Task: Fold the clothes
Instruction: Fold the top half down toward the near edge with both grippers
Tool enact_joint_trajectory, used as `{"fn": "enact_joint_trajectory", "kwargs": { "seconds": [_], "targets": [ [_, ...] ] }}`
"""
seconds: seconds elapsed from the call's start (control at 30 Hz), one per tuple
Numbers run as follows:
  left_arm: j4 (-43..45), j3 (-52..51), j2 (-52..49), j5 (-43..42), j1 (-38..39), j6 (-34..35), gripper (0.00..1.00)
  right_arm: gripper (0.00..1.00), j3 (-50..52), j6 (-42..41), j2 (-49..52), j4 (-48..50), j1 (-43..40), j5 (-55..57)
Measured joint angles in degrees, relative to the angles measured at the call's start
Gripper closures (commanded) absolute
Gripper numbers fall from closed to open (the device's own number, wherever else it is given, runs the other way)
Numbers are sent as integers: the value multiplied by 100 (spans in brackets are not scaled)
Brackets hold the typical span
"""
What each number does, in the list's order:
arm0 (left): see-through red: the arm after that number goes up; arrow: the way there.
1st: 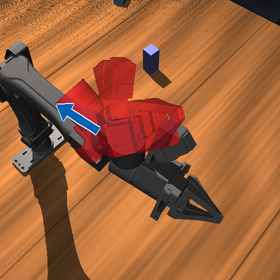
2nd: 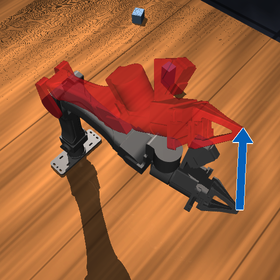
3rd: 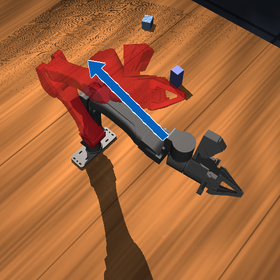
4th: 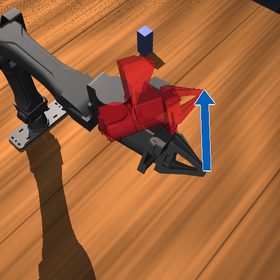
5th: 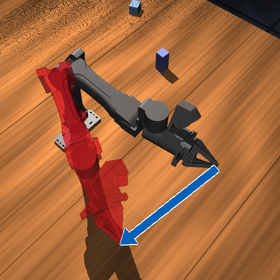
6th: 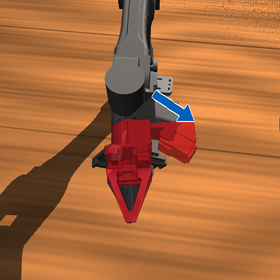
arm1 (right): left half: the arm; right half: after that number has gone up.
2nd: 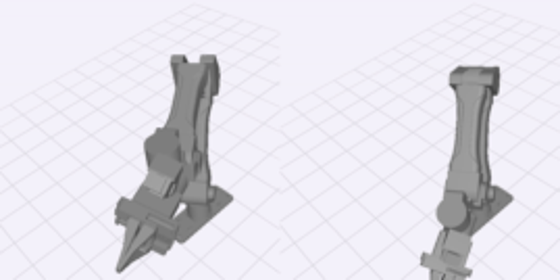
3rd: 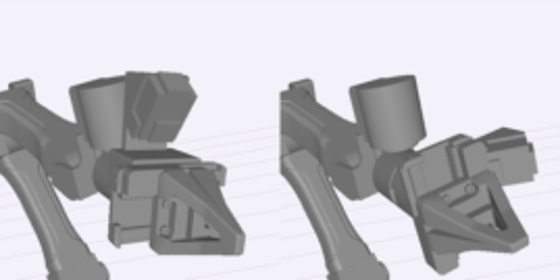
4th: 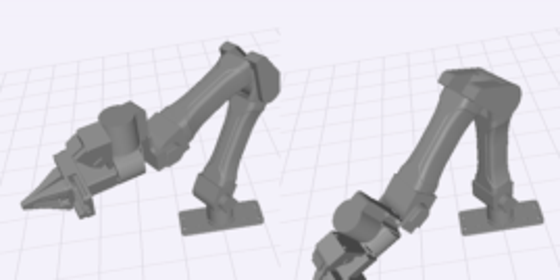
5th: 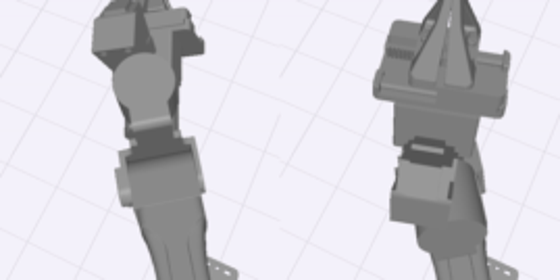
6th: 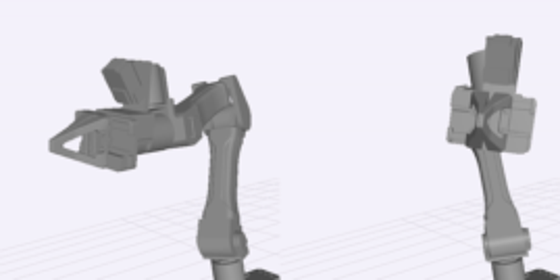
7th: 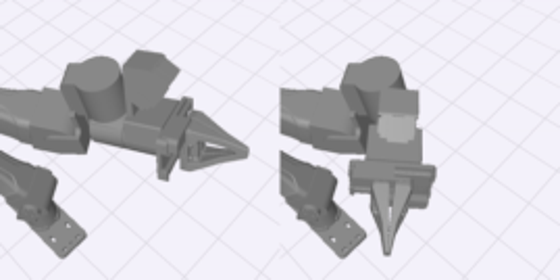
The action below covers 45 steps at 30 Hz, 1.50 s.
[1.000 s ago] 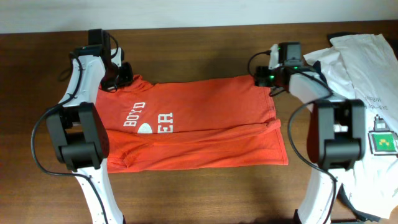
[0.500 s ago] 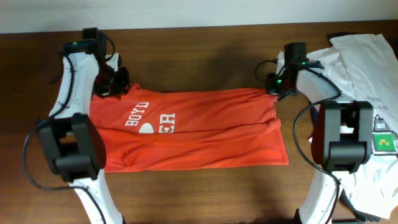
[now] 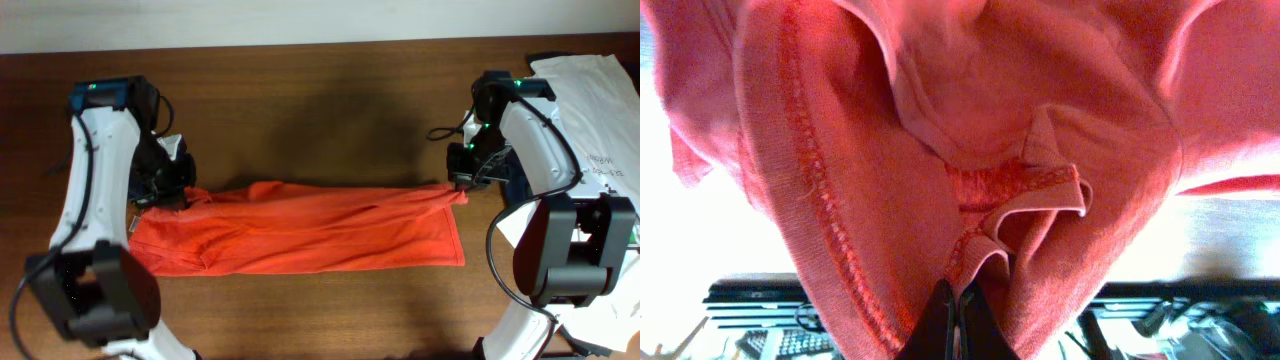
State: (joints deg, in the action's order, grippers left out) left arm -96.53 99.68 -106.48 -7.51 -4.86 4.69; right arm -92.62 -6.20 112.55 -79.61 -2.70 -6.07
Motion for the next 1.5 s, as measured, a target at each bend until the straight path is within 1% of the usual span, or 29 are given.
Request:
{"fn": "enact_joint_trajectory", "kwargs": {
  "seconds": [0.13,0.3,0.47,0.57,0.6,0.63,0.7,0.87,0.9,1.0,1.03,1.07,1.1,1.17,1.2,1.23,1.27,1.33,1.37,1.4,1.47,1.5],
  "targets": [
    [-26,-634,929,76,-4,2,100,96,0,0,0,-249,0,70],
    [42,-1241,1541,92,-4,28,100,96,22,0,0,-328,0,136],
    [1108,-2107,1615,94,-4,181,100,94,409,0,0,-352,0,184],
    [2358,-2400,1617,98,-4,273,99,94,791,17,0,-129,0,219],
    [2992,-2417,1593,98,-4,291,99,94,901,15,0,-70,0,219],
    [3239,-2428,1593,96,-4,297,99,93,981,20,0,0,0,219],
    [3467,-2437,1576,96,-4,308,99,93,1137,20,0,181,0,221],
    [3438,-2612,1226,96,-4,310,98,91,1272,20,0,435,0,240],
    [3539,-2730,1137,96,-4,310,94,90,1272,22,0,498,0,243],
    [4511,-3386,955,111,-4,341,81,90,1283,17,0,579,0,256],
    [4789,-3534,940,114,-4,332,78,89,1287,20,0,575,0,260],
    [5228,-3853,938,114,-4,361,76,84,1298,20,0,549,0,262],
    [5335,-4037,935,114,-4,367,71,79,1298,22,0,514,0,262],
    [5396,-4240,933,111,-4,380,62,77,1300,20,0,422,0,280],
    [5403,-4253,933,114,-4,372,60,76,1303,20,0,409,0,293],
    [5449,-4256,933,114,-4,391,59,70,1303,15,0,367,0,306],
    [5464,-4256,933,114,-4,391,53,66,1303,20,0,295,0,308],
    [5512,-4258,933,120,-4,402,46,60,1303,20,0,195,0,323],
    [5525,-4258,933,179,-4,391,45,53,1303,24,0,195,0,323],
    [5523,-4258,933,212,-4,389,44,49,1303,72,0,216,0,326],
    [5517,-4258,933,254,-22,415,44,45,1303,264,0,299,0,323],
    [5517,-4258,933,267,-59,442,44,45,1309,310,0,361,0,317]
  ]
}}
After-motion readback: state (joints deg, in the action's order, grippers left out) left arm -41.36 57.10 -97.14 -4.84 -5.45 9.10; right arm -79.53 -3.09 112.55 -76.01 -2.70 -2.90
